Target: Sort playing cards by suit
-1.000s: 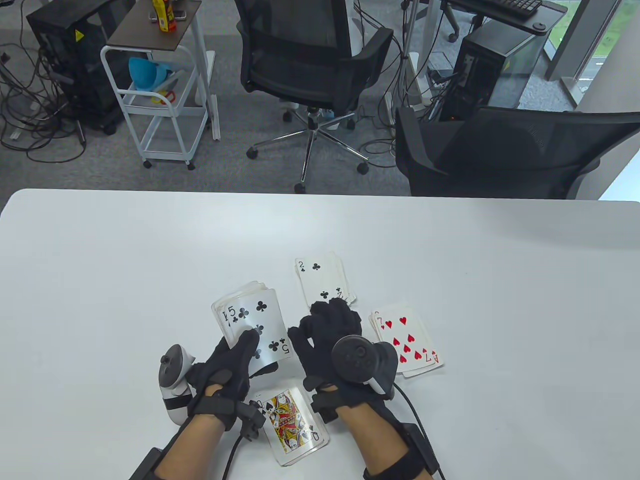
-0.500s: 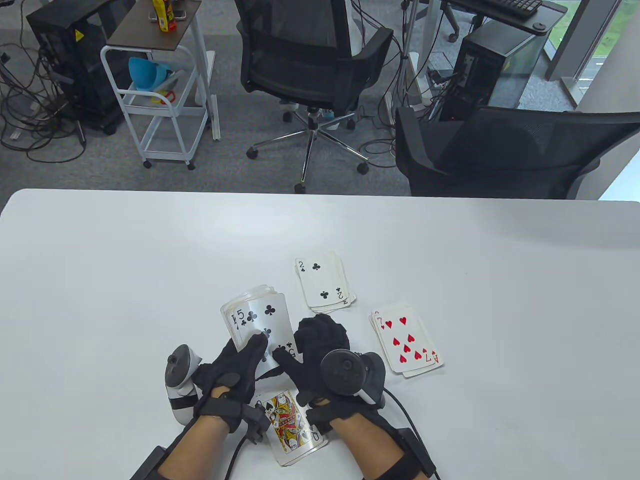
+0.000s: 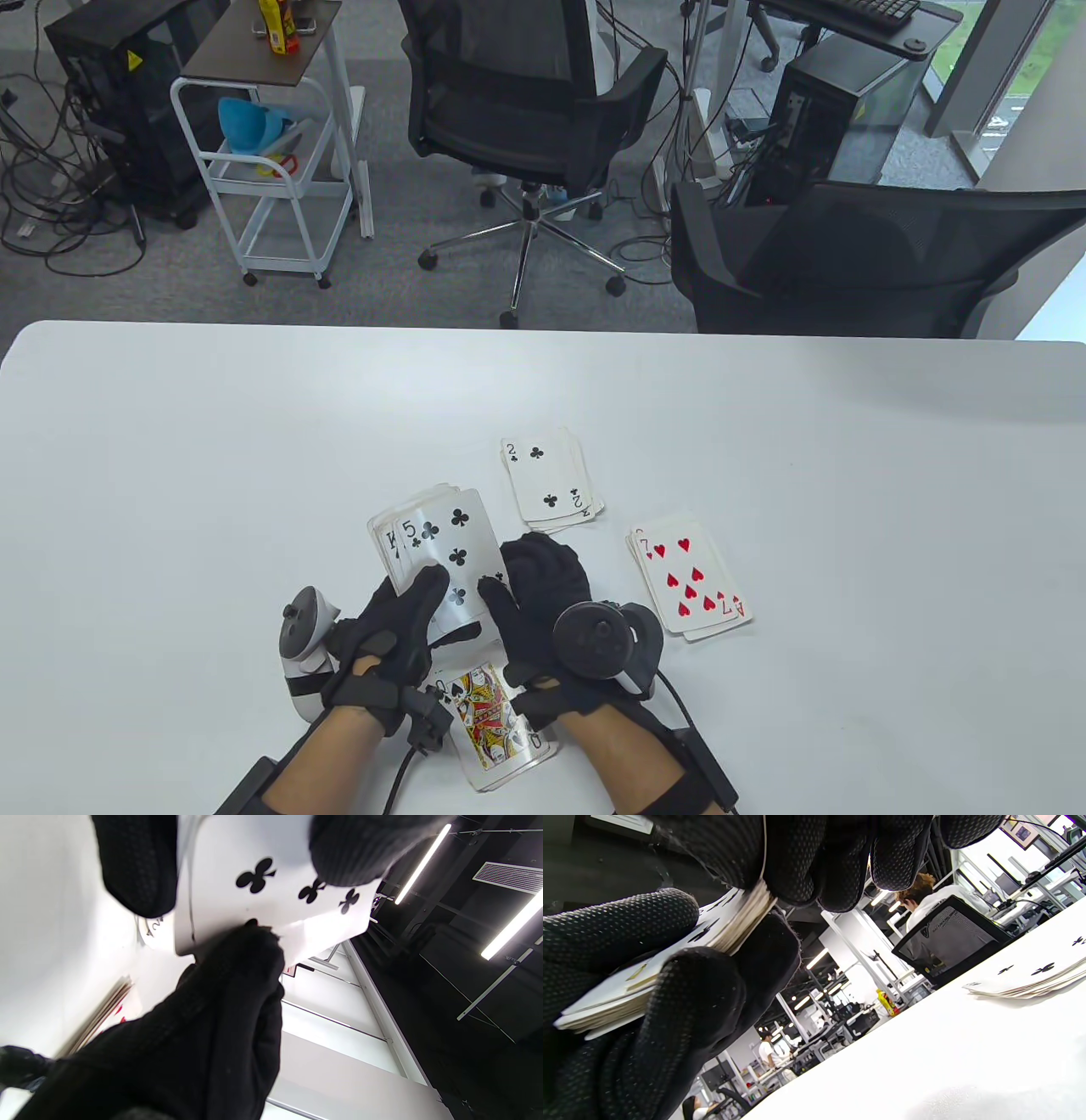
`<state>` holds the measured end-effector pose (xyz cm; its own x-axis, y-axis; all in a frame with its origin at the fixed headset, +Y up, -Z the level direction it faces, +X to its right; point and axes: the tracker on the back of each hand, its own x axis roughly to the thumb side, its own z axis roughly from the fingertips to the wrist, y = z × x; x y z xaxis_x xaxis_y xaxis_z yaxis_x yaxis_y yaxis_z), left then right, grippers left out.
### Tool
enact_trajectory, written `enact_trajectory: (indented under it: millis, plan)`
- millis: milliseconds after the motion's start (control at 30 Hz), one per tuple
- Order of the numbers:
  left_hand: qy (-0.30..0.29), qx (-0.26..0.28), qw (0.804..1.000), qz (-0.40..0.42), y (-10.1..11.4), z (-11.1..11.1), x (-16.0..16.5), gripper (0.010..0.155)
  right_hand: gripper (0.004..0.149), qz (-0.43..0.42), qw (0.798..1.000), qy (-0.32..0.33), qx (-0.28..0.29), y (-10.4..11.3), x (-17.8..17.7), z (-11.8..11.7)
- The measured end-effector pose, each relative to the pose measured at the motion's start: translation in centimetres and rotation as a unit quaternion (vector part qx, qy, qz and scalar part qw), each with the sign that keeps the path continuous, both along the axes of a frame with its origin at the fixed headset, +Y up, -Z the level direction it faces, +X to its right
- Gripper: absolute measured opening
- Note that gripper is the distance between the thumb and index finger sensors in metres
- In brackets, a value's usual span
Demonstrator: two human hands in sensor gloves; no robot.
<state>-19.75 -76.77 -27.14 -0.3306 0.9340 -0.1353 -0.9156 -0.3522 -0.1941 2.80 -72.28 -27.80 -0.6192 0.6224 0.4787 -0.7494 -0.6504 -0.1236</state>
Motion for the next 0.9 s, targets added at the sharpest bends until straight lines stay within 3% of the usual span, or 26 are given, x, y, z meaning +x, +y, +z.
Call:
enact_trajectory:
  millis: [400,600,900]
  plan:
    - [0.01,0.0,1.0,-0.003,-0.1,-0.1,-0.2,0.056,0.049,0.006,0.998,-0.033,-0.048,-0.5,1.5,-1.0]
    - [0.02,-0.004,1.0,-0.007,-0.2,-0.3,-0.7,0.056,0.042,0.01,0.997,0.0,-0.075,-0.7,0.8,-0.9]
    - [0.033,-0.011,0.999,-0.014,-0.3,-0.2,-1.1,0.056,0.04,0.032,0.996,-0.019,-0.086,-0.7,1.1,-1.1]
